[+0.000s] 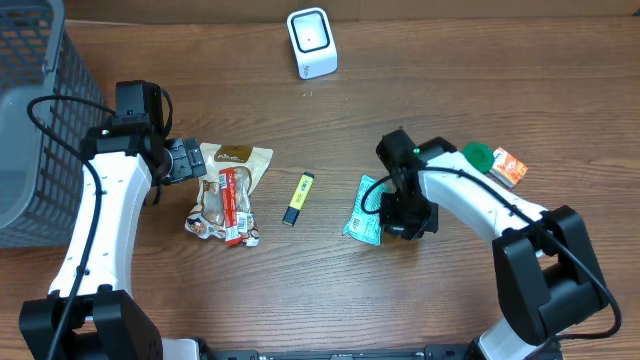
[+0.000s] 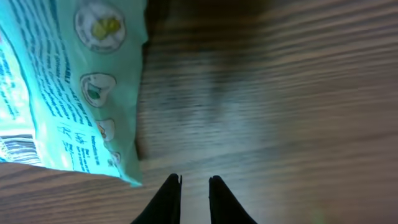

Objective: Scan the item barcode
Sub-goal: 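Release the jar and move the right gripper to the mint-green pack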

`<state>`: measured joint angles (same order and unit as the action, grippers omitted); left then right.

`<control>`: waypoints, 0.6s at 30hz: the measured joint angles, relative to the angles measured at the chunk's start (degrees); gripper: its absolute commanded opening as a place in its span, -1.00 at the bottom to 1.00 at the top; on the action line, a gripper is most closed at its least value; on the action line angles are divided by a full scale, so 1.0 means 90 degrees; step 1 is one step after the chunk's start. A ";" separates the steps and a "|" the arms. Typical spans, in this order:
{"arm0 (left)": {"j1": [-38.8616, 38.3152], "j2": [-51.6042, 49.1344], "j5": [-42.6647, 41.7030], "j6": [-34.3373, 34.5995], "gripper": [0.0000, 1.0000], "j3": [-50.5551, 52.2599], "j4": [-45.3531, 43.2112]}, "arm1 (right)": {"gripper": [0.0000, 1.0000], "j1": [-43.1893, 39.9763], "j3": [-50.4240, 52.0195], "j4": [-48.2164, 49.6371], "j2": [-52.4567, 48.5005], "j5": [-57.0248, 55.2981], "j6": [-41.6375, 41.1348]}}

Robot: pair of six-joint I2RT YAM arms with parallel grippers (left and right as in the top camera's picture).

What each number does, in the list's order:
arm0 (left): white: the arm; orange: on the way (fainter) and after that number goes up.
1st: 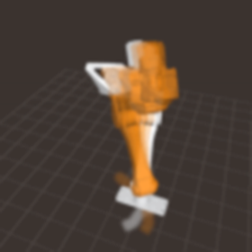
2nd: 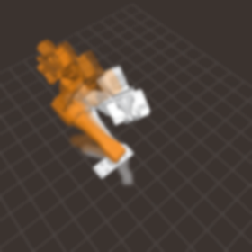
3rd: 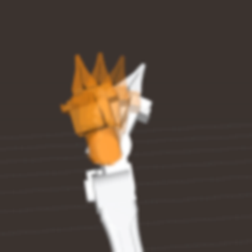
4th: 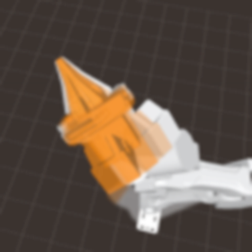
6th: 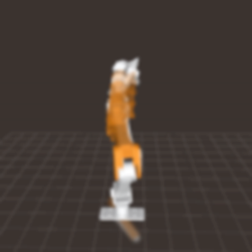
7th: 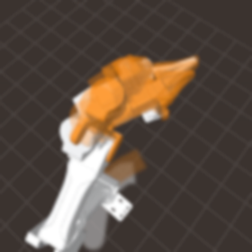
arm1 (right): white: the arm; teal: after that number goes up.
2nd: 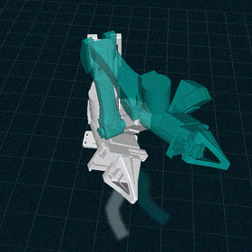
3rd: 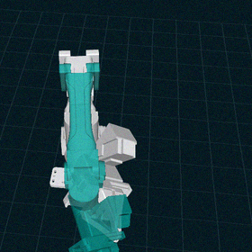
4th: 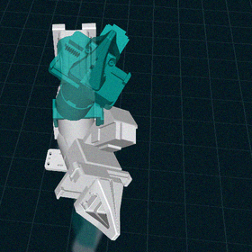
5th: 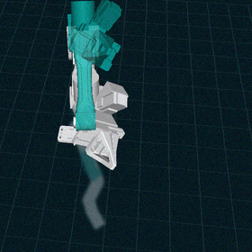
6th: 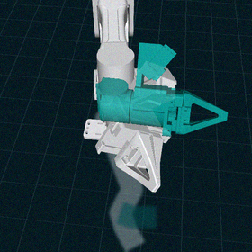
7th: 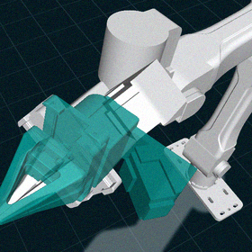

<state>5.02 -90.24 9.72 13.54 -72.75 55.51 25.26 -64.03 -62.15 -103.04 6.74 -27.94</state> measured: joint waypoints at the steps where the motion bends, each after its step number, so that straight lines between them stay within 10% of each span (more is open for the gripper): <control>1: 0.0000 0.0000 0.0000 0.0000 1.00 0.0000 -0.0002 | -0.64 0.0015 0.0056 0.0126 -0.0002 0.0104 -0.0022; 18: 0.0000 0.0000 0.0000 0.0000 1.00 0.0000 0.0000 | -0.52 0.1139 0.0291 0.1928 -0.0010 0.1090 -0.0299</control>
<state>5.02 -90.24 9.72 13.54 -72.75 55.51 35.51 -61.41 -44.80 -103.13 16.56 -30.63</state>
